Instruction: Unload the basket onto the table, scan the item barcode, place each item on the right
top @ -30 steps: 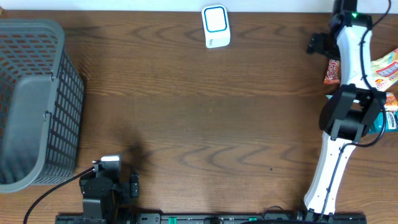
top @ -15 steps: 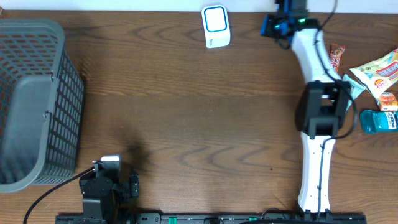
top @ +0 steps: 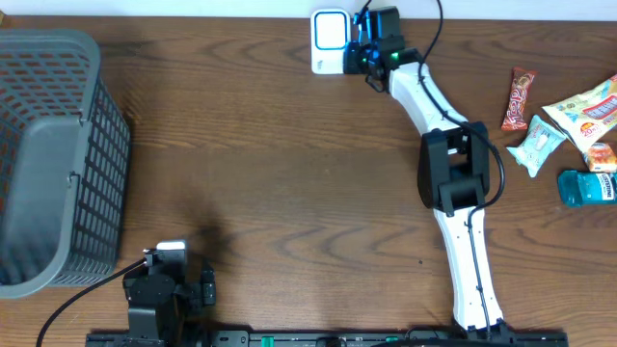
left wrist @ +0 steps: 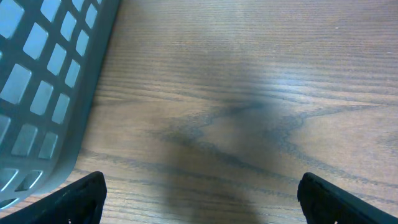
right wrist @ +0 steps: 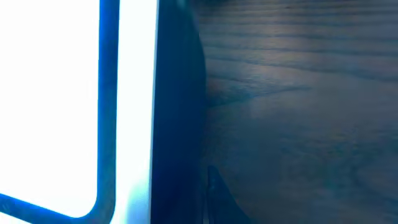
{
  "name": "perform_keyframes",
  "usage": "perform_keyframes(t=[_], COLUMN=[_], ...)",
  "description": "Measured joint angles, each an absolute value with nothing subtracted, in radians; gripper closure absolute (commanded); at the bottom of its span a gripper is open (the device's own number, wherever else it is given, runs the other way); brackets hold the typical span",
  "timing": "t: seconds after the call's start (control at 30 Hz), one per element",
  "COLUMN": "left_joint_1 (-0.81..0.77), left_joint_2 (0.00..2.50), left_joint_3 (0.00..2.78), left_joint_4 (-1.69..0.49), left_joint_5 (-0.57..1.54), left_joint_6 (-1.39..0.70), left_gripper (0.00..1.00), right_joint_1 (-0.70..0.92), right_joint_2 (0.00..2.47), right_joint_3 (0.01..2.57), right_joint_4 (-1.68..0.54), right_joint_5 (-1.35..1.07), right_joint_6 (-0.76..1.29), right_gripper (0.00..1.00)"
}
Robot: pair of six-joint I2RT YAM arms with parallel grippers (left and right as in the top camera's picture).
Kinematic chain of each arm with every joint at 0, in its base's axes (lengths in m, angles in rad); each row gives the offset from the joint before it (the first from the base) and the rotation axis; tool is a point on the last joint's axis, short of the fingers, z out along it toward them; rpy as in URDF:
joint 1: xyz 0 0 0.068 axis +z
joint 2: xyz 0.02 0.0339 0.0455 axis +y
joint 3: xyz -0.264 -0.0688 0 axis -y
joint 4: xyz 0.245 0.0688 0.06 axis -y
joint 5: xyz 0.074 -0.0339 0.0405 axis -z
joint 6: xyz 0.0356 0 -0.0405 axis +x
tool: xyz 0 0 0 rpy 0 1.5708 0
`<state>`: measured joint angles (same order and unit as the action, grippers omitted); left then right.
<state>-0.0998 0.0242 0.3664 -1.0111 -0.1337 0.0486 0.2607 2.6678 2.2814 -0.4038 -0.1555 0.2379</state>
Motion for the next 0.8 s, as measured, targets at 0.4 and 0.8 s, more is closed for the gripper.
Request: perform_keyframes(t=[0.4,0.8], left_joint_1=[-0.100,-0.100], left_joint_2=[0.024,0.024], left_joint_3=[0.366,0.366], left_joint_4=[-1.011,-1.011], left_joint_5=[-0.134,-0.134], left_joint_6=[0.048,0.048], left_gripper=[0.02,0.02], right_joint_1=[0.266,0.266], right_joint_2=[2.637,2.218], right_joint_3=[2.288,2.276], right_joint_4=[-0.628,-1.060], right_joint_5=[-0.027,0.133], right_joint_6=[0.234,0.208], right_gripper=[0.99,0.99])
